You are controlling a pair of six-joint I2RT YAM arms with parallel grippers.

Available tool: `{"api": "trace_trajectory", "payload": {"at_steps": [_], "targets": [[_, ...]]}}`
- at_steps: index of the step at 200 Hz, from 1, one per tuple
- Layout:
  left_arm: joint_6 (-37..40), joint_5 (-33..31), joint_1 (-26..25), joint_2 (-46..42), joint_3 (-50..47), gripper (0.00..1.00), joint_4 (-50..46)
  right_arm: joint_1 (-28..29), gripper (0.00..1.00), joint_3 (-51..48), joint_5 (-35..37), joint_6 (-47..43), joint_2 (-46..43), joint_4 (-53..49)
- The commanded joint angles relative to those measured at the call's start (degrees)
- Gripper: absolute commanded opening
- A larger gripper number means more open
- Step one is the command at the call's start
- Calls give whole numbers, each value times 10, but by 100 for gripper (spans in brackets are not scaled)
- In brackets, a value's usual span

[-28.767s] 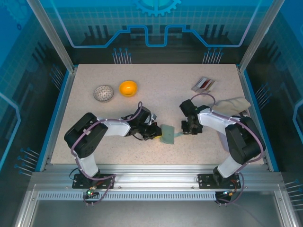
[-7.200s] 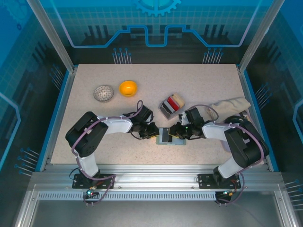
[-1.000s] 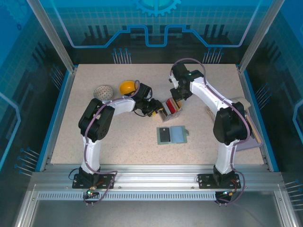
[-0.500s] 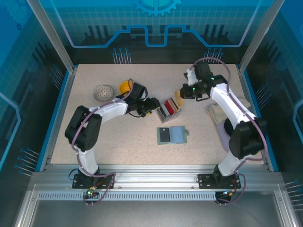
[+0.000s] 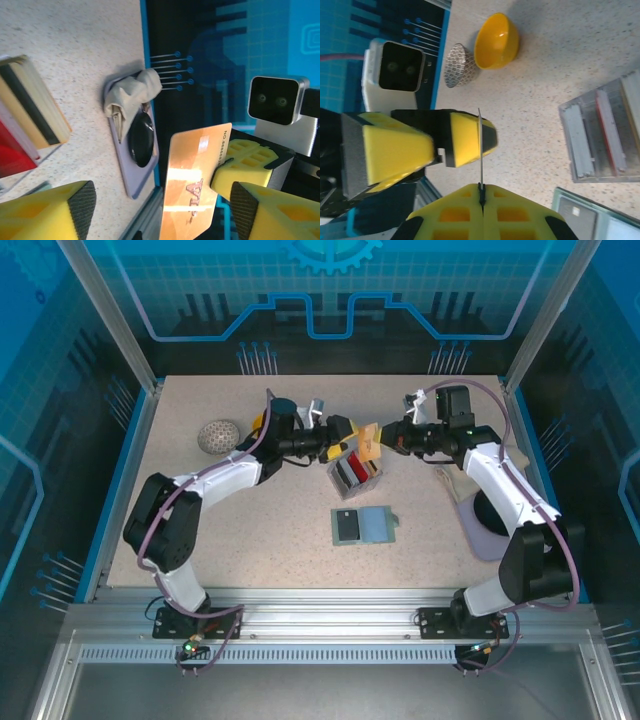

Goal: Put the credit cards into the card holder

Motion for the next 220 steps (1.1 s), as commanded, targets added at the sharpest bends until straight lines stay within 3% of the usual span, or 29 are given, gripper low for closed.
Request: {"api": "trace_trajectory", "payload": {"at_steps": [1,19,57,81,128,172,198,209,220], "targets": [[-22,62,-5,14,25,68,63,-8,3,-11,-48,40,-10,47],[-20,63,-8,10,25,44,65,-11,4,-17,-49,47,-8,54],[-25,67,-6,5,19,10,70,-20,7,-31,-71,56,1,64],[-34,71,-4,5,21,0,74,-24,10,-35,-84,53,0,63],[-56,87,5,12,21,0,92,-34,19,-43,-134,55,3,82],[-62,94,7,21,28,0,86,-39,6,-48,-159,68,4,107],[-40,71,8,18,29,26,16,-43,2,-52,-142,62,-6,85],[-10,50,8,8,30,40,-53,-43,2,-51,-90,32,-18,34],[37,22,7,-8,27,44,-132,-37,2,-48,-25,-8,-31,-29]]}}
